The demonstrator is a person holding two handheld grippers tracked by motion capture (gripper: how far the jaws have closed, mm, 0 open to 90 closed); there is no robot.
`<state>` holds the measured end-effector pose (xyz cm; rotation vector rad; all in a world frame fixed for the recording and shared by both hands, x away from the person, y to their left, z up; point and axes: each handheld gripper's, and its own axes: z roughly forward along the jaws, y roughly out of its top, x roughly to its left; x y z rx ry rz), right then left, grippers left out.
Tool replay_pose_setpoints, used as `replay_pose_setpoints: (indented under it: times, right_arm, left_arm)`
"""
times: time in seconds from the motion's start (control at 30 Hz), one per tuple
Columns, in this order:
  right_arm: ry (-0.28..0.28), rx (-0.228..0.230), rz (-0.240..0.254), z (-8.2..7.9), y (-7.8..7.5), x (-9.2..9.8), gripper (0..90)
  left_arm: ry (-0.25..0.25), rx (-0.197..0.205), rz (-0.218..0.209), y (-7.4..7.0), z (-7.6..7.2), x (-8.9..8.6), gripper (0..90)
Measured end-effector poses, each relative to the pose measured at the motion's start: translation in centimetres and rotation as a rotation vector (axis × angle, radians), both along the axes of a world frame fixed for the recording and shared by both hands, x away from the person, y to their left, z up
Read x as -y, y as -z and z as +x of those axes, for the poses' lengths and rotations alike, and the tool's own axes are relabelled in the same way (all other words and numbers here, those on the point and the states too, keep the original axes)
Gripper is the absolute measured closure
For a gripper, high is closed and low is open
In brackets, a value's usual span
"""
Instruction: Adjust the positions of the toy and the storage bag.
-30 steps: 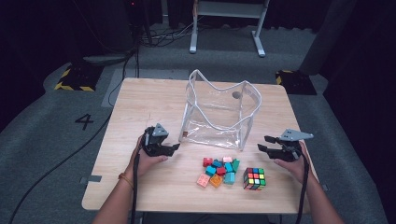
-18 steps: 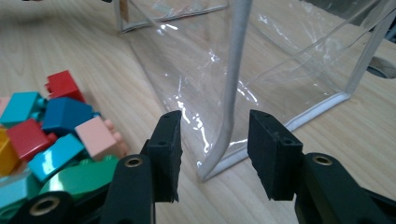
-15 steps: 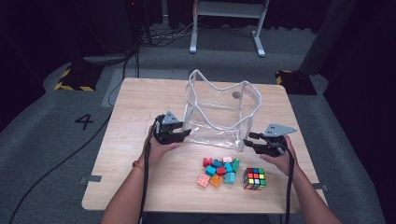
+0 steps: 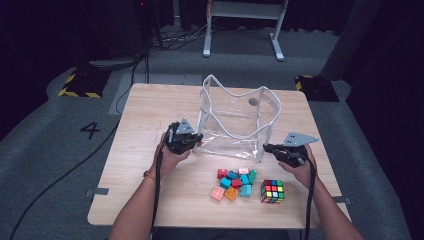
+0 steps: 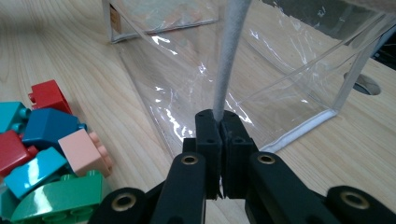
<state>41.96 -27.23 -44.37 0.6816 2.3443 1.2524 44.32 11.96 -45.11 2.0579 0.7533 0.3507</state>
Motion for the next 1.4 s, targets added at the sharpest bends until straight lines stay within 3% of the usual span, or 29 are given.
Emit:
replay_pose_setpoints:
  times: [0.1,0.17,0.27,0.43,0.63,0.83,0.93,1.03,1.4]
  right_arm:
    - [0.000,-0.009,0.004,-0.2,-0.1,0.5,88.1]
    - [-0.004,-0.015,0.019,-0.6,0.0,1.2,88.1]
    - [-0.009,-0.020,0.024,-1.0,0.1,1.7,88.1]
    - [-0.008,-0.012,0.023,-2.3,0.1,2.6,88.1]
    - [-0.011,-0.011,0.018,-3.0,0.1,3.0,88.0]
    - [-0.010,-0.010,0.012,-3.5,0.1,2.9,87.9]
    - [-0.009,-0.013,0.015,-3.6,0.1,3.1,86.6]
    - [-0.002,-0.009,0.007,-3.6,0.1,3.1,85.2]
    - [-0.019,0.008,-0.006,-4.8,0.1,3.8,90.0]
  left_arm:
    - [0.018,-0.007,-0.019,0.1,-0.3,-0.2,86.8]
    - [0.039,-0.019,-0.064,0.5,-1.2,0.0,86.9]
    - [0.050,-0.022,-0.073,0.5,-1.7,0.2,86.9]
    - [0.109,-0.014,-0.038,0.4,-3.1,0.7,86.9]
    - [0.108,-0.013,-0.053,0.5,-4.1,1.1,86.8]
    - [0.122,0.006,-0.015,0.3,-4.7,1.1,86.8]
    - [0.115,-0.002,-0.024,0.3,-4.9,1.1,85.9]
    - [0.113,0.006,-0.001,0.3,-5.2,1.0,85.5]
    - [0.113,0.017,0.019,0.3,-6.2,0.7,86.0]
